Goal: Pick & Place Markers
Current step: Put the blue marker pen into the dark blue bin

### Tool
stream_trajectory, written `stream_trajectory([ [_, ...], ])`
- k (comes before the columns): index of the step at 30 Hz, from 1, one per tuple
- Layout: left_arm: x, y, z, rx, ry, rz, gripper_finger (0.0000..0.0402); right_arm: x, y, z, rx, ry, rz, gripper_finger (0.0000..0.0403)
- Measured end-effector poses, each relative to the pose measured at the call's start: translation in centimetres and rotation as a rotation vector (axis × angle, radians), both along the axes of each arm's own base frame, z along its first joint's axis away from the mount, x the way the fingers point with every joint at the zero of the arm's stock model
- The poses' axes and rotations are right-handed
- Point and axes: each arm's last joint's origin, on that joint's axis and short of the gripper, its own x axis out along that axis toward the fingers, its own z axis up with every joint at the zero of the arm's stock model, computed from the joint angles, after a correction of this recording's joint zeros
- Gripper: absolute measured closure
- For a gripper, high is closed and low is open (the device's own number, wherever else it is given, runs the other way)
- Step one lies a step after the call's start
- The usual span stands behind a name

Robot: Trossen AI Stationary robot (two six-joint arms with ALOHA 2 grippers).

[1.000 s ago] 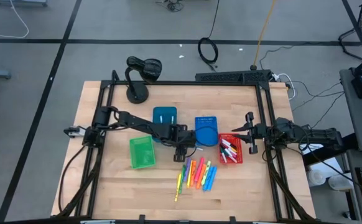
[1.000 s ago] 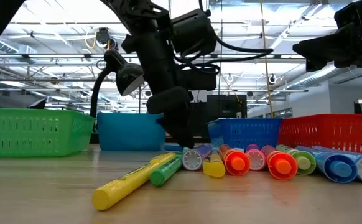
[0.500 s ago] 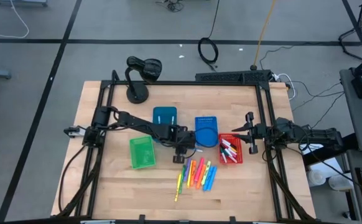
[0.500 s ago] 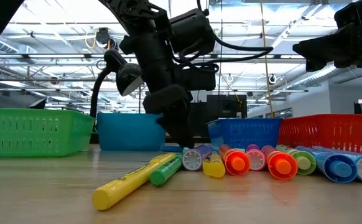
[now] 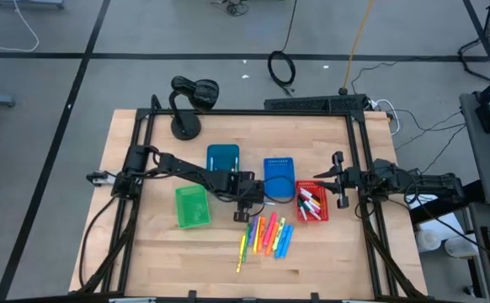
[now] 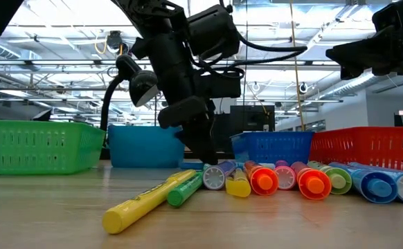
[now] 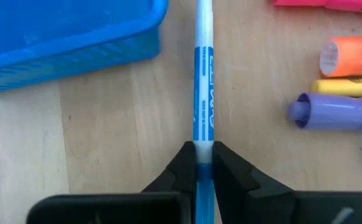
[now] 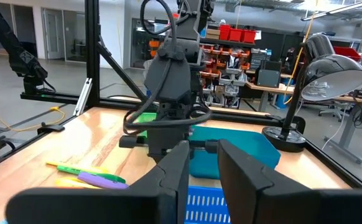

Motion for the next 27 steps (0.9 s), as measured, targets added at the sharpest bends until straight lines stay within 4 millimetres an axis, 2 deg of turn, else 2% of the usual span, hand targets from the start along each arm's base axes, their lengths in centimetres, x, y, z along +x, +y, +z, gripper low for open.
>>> stream_trajectory([
  [11,-0.8,-2.5,4.9,0.006,-0.143,-0.029,0.0371,0.0,0.0,0.0,0.0,0.0,0.0,0.0332],
  [16,-1.9,-3.9,8.2,-0.019,-0.234,0.015,0.0371,0.0,0.0,0.0,0.0,0.0,0.0,0.0332],
  [22,-4.8,-5.0,12.6,0.101,-0.296,0.085,0.0371,0.0,0.0,0.0,0.0,-0.001,0.0,0.0332],
  [27,-7.7,-4.7,14.5,0.163,-0.261,0.279,0.0371,0.0,0.0,0.0,0.0,-0.002,0.0,0.0332],
])
